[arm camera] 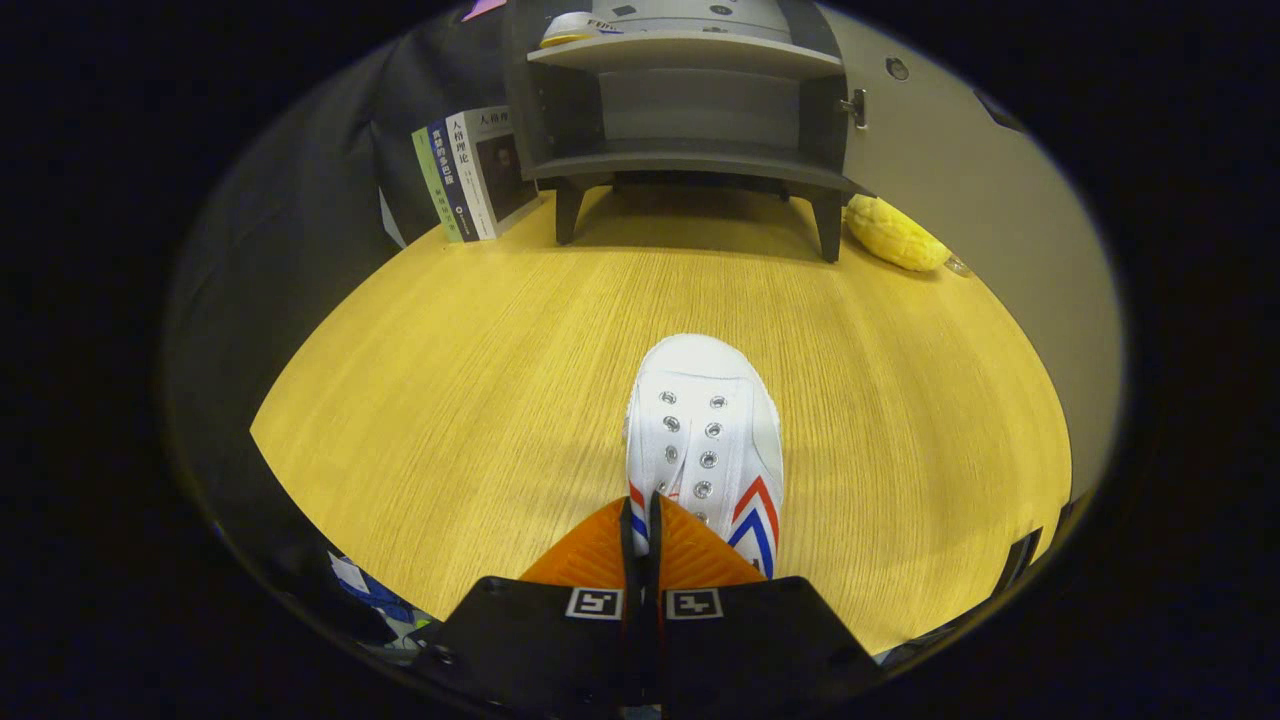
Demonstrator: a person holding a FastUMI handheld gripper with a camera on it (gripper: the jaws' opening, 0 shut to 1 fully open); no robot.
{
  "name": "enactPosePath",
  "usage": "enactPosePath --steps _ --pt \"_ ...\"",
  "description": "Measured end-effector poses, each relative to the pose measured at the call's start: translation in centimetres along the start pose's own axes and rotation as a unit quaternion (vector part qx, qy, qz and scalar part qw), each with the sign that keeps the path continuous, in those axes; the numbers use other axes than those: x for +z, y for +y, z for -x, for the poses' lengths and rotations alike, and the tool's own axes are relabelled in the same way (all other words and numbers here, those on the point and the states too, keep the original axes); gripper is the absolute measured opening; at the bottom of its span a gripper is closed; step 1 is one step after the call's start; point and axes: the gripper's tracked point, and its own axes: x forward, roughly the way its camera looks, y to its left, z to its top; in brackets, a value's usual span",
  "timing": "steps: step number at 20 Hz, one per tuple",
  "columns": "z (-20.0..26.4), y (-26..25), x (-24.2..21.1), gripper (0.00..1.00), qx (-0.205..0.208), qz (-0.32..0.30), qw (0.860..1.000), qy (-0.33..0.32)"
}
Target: Open the shoe cabinet door, grab the shoes and put them into the shoe cabinet, then close the shoe cabinet door.
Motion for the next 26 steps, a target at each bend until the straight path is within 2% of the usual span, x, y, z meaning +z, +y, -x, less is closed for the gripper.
enactPosePath --steps 3,6,11,22,26 --pt "1.2 -0.7 1.2 0.02 0.005 -0.012 1.000 -0.014" --pt "2.3 -0.4 3.1 0.02 0.026 -0.047 0.998 -0.028" --pt "4.4 0.4 6.9 0.02 0.050 -0.071 0.994 -0.061" --pt "10.7 2.2 20.6 0.01 0.099 -0.072 0.976 -0.179" --pt "12.0 2.1 25.1 0.01 0.100 -0.062 0.970 -0.213"
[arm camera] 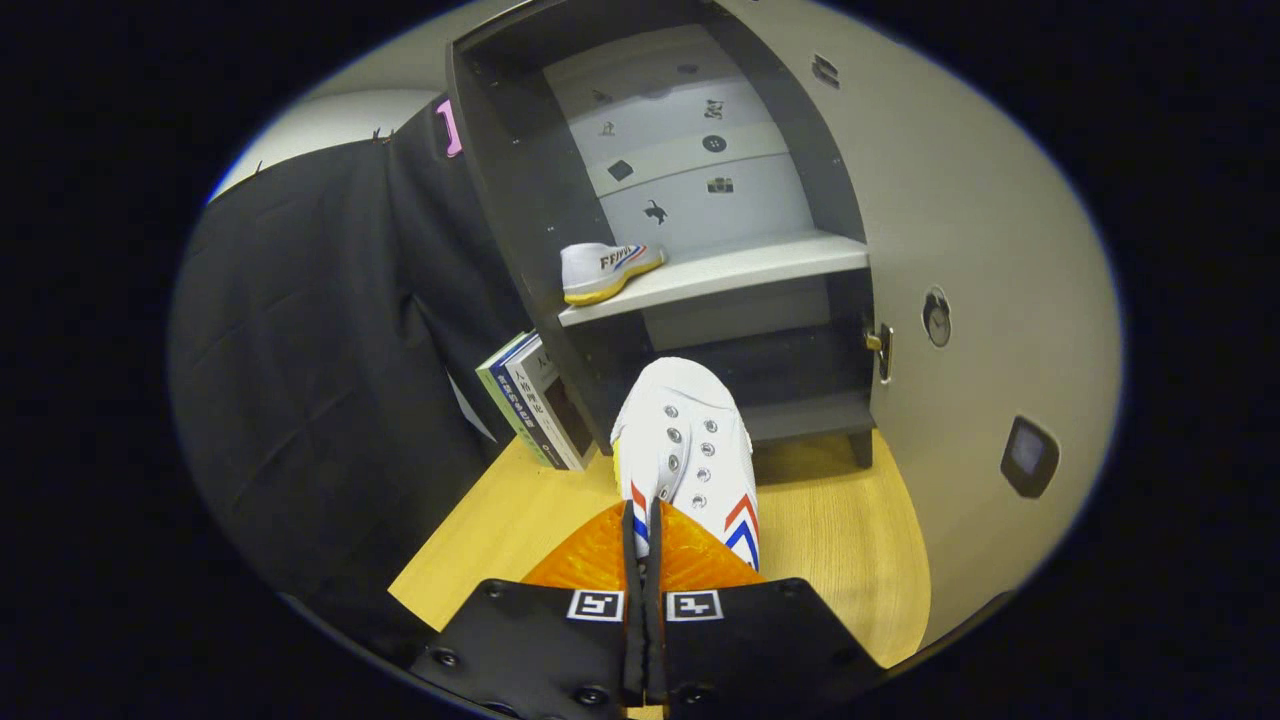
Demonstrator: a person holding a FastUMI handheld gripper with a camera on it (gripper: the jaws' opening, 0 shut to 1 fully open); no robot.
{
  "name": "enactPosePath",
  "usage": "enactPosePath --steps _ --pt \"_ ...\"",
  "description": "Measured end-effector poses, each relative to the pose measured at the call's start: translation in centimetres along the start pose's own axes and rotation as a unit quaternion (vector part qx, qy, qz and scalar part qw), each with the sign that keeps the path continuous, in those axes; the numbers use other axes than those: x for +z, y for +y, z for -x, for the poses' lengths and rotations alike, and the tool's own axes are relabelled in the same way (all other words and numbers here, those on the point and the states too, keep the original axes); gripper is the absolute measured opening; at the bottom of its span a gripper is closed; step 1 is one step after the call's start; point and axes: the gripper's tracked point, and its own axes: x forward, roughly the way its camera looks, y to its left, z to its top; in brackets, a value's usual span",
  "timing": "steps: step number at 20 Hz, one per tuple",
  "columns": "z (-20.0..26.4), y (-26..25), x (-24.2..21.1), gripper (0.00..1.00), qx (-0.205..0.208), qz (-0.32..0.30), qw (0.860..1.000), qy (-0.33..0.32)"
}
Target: Open the shoe cabinet door, grab the shoes and put them into the shoe cabinet, then close the shoe cabinet door.
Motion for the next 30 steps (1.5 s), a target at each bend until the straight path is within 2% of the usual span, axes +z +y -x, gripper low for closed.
enactPosePath --steps 6,16,21,24,30 --pt "-2.0 -0.3 7.1 0.01 0.001 0.009 0.999 -0.048" --pt "-7.5 -0.5 19.1 0.01 0.005 -0.021 0.992 -0.125" --pt "-10.4 -1.8 23.1 0.01 -0.014 -0.022 0.990 -0.141" --pt "-13.7 -3.0 25.0 0.01 -0.036 -0.011 0.989 -0.144" --pt "-18.9 -4.8 26.0 0.01 -0.061 -0.011 0.989 -0.132"
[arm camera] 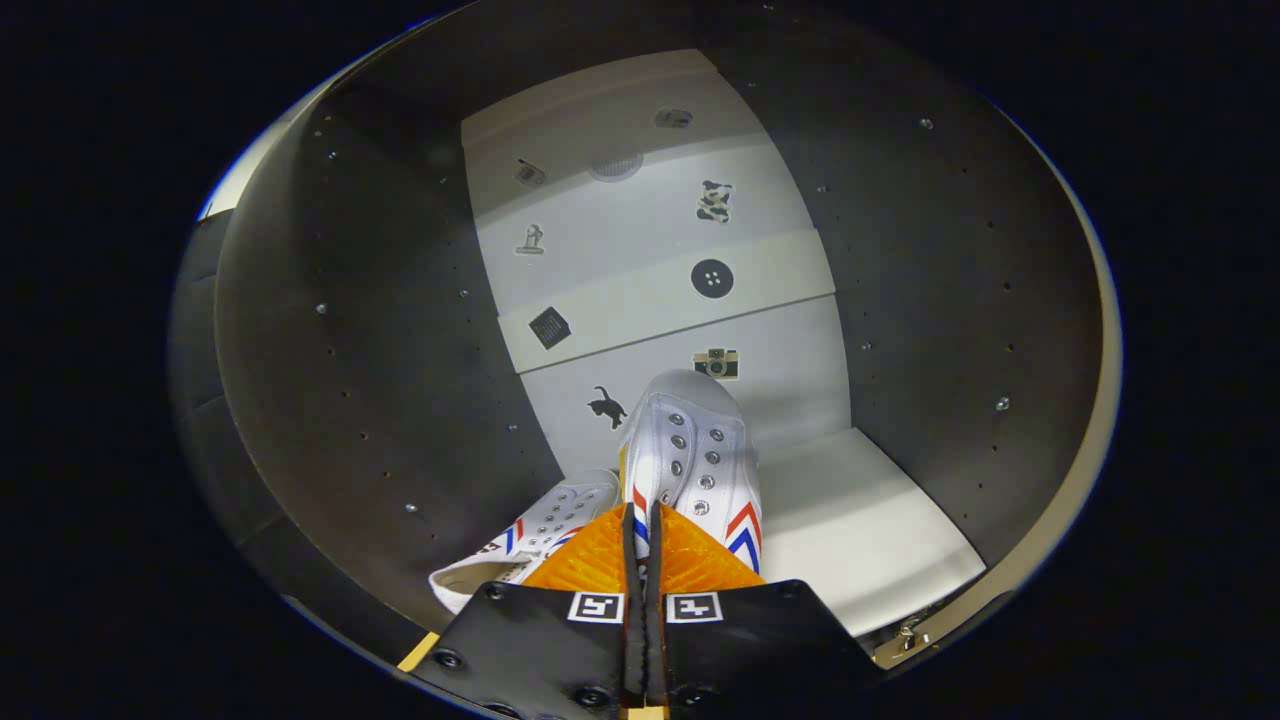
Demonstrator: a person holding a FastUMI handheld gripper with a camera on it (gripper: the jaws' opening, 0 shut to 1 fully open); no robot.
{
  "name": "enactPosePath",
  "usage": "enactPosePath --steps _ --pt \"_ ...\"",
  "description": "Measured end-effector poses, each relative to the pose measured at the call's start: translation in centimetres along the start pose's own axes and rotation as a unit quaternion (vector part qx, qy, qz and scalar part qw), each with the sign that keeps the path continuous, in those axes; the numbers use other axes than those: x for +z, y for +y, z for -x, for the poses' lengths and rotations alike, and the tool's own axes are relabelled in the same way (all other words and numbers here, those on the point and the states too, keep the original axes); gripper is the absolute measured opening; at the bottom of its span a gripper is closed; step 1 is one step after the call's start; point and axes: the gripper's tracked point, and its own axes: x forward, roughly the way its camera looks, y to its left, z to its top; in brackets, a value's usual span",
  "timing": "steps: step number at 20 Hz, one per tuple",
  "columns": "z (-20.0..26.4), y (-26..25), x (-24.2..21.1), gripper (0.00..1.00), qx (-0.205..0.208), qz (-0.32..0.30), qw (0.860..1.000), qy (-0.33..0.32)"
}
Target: Open the shoe cabinet door, grab the shoes and put them into the shoe cabinet, then close the shoe cabinet door.
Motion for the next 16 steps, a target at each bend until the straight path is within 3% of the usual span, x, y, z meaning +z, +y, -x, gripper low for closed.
enactPosePath --steps 9,10,13,16 --pt "-3.1 -0.9 -1.5 0.02 -0.015 -0.001 1.000 0.015" --pt "-2.7 -0.6 -1.2 0.05 -0.011 0.003 1.000 0.010" --pt "-1.4 0.2 0.7 0.30 -0.013 0.017 1.000 -0.020" --pt "1.9 0.9 2.0 0.79 -0.020 0.030 0.999 -0.040"
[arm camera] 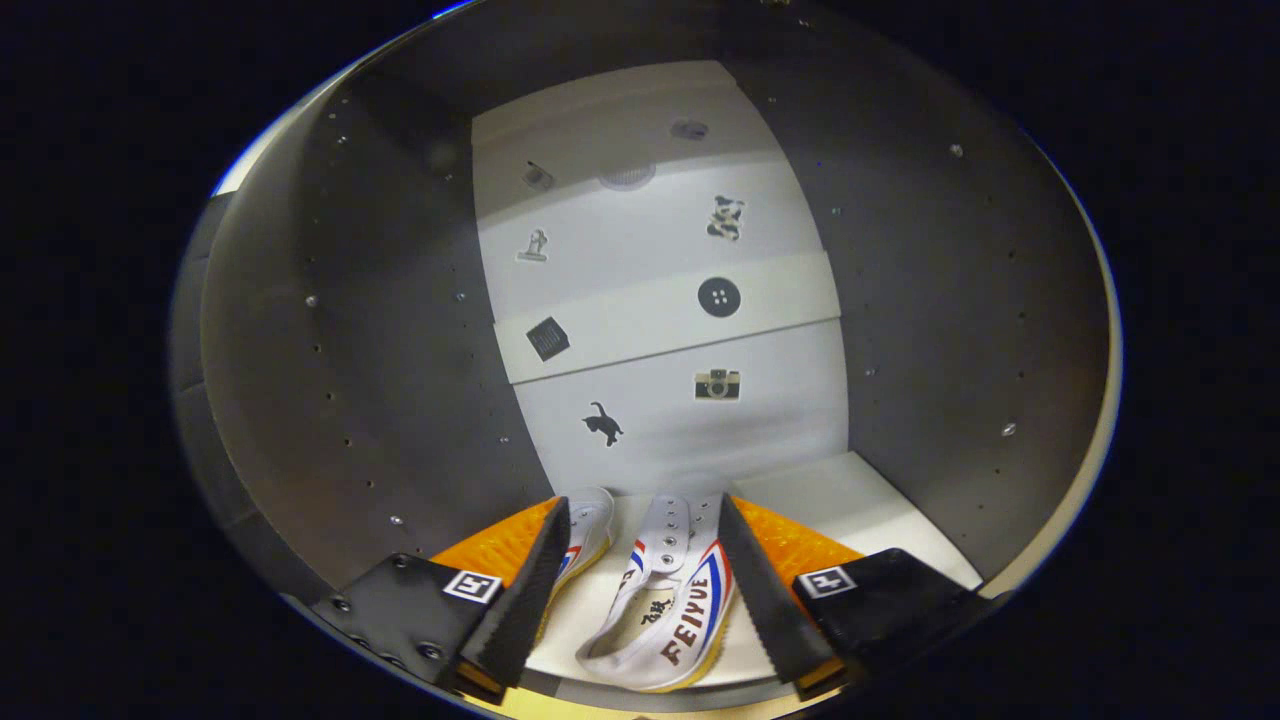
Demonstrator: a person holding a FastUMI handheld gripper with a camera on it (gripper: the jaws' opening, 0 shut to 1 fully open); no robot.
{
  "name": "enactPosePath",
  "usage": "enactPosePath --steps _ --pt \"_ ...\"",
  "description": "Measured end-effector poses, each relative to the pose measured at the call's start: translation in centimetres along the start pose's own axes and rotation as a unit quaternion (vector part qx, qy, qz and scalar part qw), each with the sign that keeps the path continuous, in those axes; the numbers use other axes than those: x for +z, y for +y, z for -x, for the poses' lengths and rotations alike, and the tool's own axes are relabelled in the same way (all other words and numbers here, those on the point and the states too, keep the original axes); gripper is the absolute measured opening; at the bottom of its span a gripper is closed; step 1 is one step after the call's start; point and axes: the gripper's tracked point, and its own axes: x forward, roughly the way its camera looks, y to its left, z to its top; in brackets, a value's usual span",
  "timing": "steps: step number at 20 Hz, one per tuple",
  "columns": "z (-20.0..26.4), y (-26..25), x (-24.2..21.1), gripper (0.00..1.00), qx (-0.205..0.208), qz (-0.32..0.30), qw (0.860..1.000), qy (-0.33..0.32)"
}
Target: Open the shoe cabinet door, grab the shoes and put them into the shoe cabinet, then close the shoe cabinet door.
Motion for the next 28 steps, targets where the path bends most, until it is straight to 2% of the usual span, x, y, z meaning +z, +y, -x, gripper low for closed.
enactPosePath --steps 1,5,13,23,28 --pt "1.3 0.4 0.5 0.96 0.000 0.002 1.000 -0.010" --pt "8.2 2.3 2.4 0.96 0.015 0.024 0.999 -0.046" --pt "21.5 4.6 3.6 0.97 0.045 0.059 0.995 -0.067" --pt "36.7 3.2 4.1 0.97 0.073 0.060 0.992 -0.084" --pt "42.7 1.3 5.2 0.97 0.078 0.063 0.991 -0.089"
